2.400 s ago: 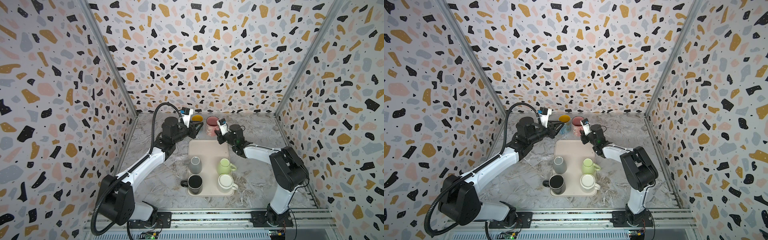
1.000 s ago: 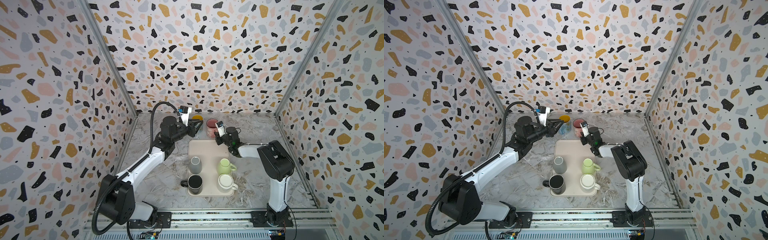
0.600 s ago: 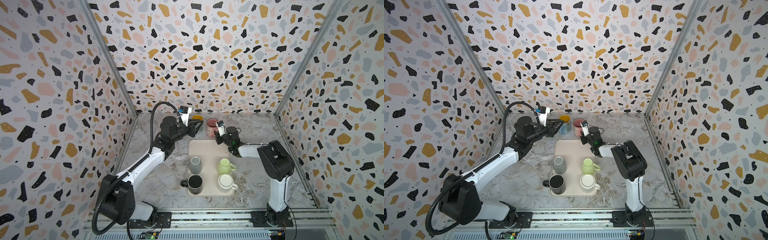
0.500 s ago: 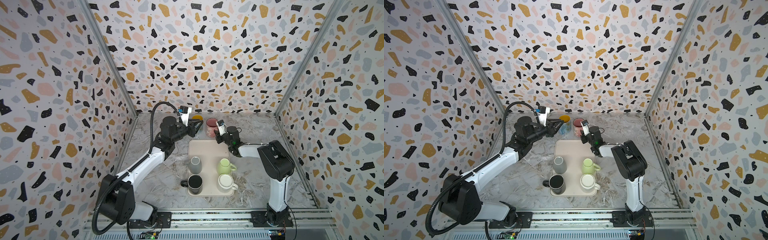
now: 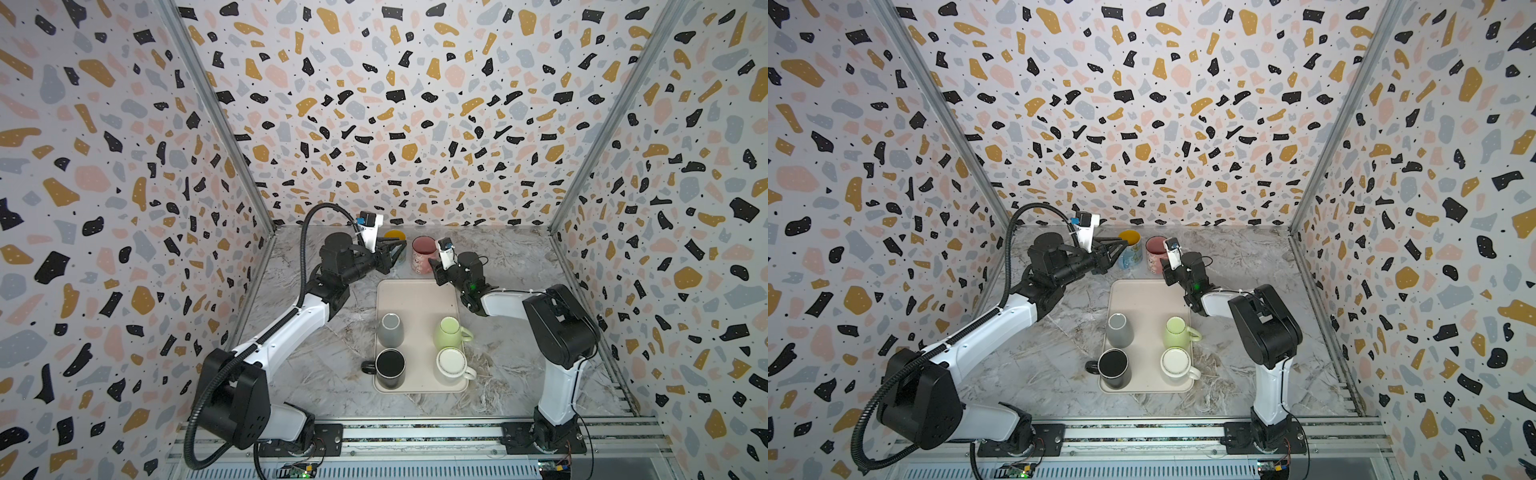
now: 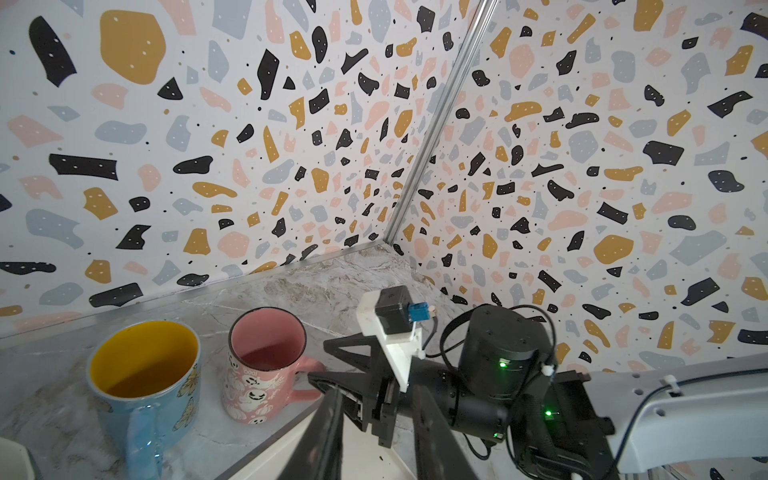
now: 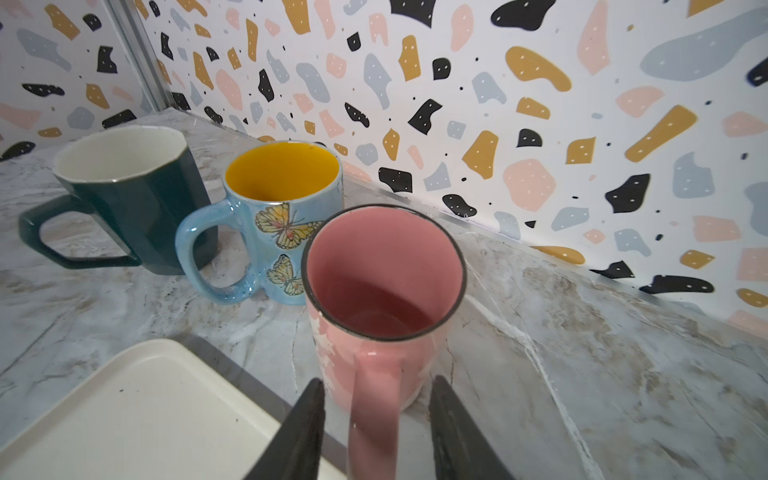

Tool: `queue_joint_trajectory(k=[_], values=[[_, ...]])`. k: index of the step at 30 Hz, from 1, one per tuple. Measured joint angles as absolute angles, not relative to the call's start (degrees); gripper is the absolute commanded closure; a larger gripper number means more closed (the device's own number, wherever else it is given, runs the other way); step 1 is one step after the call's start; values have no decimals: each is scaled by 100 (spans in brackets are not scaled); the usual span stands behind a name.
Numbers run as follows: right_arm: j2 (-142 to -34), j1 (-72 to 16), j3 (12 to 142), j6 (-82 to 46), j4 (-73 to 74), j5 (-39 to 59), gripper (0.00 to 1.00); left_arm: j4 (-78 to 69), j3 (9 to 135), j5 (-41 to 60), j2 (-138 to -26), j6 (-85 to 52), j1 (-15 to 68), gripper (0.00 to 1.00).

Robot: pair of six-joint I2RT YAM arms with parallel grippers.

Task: Turn the mug right side up
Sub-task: 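Lower the pink mug onto the table, open the right gripper and withdraw, then move the right gripper down to the light green mug lying on the tray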

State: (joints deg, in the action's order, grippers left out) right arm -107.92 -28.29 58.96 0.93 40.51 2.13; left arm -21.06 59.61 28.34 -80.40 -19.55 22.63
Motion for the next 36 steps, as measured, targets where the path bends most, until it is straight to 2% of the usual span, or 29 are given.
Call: queue_joint_trajectory(k=[5, 6, 13, 18, 27, 36], values=[[-9614, -2816, 5732, -141, 3332, 54, 35, -2023, 5961, 2729, -8038, -1916, 2209, 65], [-9327, -2801, 5741, -263, 3092, 40, 34, -1981, 5961, 2668, -8038, -1905, 2193, 61], [-8101, -2497, 6147, -1538, 1048, 329, 32, -1704, 5961, 2364, -8038, -1929, 2080, 51], [-7566, -2008, 5793, -2812, 38, 1168, 29, -1671, 5959, 2174, -7983, -2016, 2064, 47], [-6519, -1546, 4132, -4934, -447, 2696, 27, -1662, 5852, 1758, -7588, -2071, 2062, 42], [-5570, -1520, 2967, -6560, -242, 3365, 20, -1608, 5625, 1573, -7341, -2126, 2062, 40]])
